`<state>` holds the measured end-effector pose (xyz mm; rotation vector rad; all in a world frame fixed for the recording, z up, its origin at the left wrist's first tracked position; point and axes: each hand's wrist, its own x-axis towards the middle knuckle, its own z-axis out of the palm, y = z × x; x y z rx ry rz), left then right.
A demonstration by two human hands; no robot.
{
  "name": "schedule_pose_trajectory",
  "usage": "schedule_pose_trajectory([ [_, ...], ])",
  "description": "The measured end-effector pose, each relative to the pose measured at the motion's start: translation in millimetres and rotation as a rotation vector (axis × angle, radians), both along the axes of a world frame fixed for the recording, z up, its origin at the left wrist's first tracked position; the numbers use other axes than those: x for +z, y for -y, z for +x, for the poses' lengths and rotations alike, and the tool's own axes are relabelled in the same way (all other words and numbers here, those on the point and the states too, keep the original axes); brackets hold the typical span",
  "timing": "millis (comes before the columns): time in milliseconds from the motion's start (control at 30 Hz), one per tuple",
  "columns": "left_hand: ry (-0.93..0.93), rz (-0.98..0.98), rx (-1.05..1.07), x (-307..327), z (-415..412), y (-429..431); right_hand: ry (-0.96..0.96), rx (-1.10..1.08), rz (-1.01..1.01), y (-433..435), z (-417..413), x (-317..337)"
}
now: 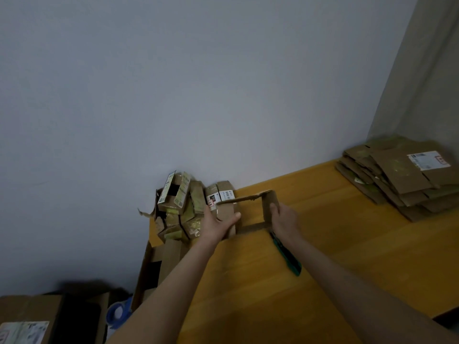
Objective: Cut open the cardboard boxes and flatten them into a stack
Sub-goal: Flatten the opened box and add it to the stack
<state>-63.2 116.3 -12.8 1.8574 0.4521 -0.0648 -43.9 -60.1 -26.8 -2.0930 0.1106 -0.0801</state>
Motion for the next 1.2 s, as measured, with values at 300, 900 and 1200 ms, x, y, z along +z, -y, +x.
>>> schedule_pose_trajectory([
  [300,-0.115,-0.137,-0.269,-6.1,-8.6,-23.8,-0.247,-0.147,0.558,7.2,3.7,1.7],
  [900,-0.311,-0.976,0.236,-17.1,-7.6,-26.5,-0.509,-0.137,1.308,21.3,-0.6,-11.2],
  [1200,-0.312,-0.428,0.096,-36.1,-15.2,-42.7,-0.655,-0.005,0.558,35.3,-4.2,-31.7],
])
